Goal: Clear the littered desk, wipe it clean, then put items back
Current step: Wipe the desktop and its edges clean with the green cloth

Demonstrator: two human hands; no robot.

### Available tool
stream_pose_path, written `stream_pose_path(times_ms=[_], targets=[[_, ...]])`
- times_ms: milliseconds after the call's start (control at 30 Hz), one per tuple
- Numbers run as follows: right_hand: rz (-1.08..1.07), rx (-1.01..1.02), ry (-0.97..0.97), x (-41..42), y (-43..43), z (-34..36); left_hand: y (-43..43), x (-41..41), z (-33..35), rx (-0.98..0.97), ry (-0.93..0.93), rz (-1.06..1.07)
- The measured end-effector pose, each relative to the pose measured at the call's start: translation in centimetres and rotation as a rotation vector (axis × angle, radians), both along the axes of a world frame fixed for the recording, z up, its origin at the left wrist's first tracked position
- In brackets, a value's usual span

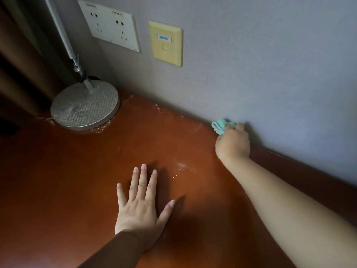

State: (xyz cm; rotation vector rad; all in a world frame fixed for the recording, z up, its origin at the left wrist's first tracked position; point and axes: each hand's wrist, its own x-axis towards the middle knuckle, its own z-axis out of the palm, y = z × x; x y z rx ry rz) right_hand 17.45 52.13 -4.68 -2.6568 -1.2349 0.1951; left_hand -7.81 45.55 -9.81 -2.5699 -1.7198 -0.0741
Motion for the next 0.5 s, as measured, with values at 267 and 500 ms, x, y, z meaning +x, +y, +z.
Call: stream_pose_path(times_ms=[267,500], targets=[[0.53,0.075,0.125,-7.2,1.1,-0.5,0.1,0.0,0.0,0.012,-0.002,0.002],[0.383,0.165,0.414,-3.4,-1.4,2.1,0.1,-0.1,0.2,0.005,-0.049,0.011]])
